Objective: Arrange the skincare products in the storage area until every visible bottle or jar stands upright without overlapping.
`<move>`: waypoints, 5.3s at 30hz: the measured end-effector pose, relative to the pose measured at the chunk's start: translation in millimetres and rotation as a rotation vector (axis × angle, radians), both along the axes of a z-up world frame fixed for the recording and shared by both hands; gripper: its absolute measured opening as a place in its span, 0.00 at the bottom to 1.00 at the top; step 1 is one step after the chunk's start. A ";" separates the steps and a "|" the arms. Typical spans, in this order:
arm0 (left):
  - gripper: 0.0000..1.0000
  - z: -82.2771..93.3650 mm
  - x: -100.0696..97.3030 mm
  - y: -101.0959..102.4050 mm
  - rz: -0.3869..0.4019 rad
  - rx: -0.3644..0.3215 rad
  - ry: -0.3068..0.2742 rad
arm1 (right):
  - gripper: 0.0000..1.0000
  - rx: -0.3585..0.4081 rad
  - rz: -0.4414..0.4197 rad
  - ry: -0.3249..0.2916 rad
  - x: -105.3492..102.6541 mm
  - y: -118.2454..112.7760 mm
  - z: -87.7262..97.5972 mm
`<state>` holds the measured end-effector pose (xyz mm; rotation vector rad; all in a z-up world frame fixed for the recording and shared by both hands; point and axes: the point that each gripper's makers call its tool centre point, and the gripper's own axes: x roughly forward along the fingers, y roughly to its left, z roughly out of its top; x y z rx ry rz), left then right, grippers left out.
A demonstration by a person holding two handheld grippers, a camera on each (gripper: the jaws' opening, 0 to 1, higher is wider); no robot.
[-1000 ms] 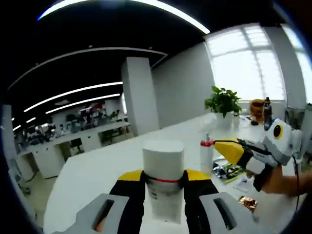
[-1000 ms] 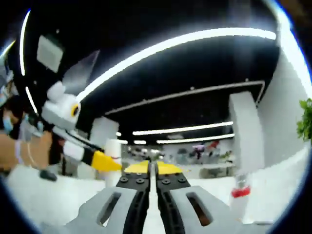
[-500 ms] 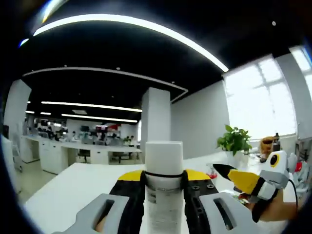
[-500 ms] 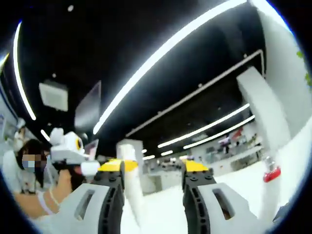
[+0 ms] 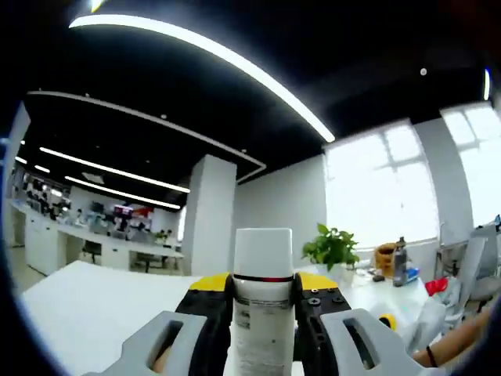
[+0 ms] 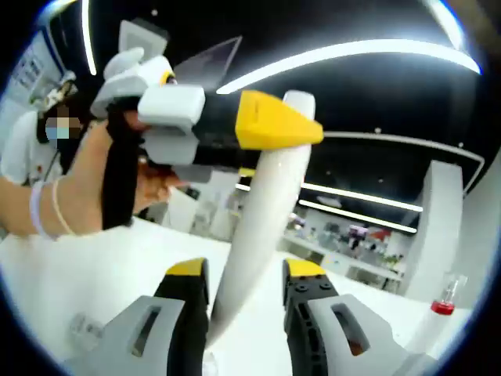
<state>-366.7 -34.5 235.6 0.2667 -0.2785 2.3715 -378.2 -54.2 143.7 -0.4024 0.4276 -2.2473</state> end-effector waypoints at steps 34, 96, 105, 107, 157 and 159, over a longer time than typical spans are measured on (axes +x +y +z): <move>0.99 -69.8 27.0 9.9 -0.678 0.040 -0.223 | 0.13 0.783 -0.567 1.024 -14.8 57.3 40.1; 0.17 -79.7 58.0 10.5 -0.873 0.071 -0.459 | 0.16 0.714 -0.367 1.144 35.6 15.4 52.0; 0.18 -80.1 25.8 -7.8 -0.685 0.087 -0.410 | 0.08 0.573 -0.340 0.649 -5.7 39.5 38.9; 0.18 -87.1 17.2 -11.7 -0.644 0.096 -0.449 | 0.00 0.428 -0.311 0.491 -10.6 52.7 43.8; 0.37 -128.4 -62.3 -17.6 -0.130 -0.132 -0.167 | 0.67 -0.182 0.231 -0.331 -6.3 27.8 5.7; 0.38 -121.1 -58.0 -22.1 -0.164 -0.079 -0.174 | 0.70 -0.180 0.227 -0.346 -7.4 26.3 2.9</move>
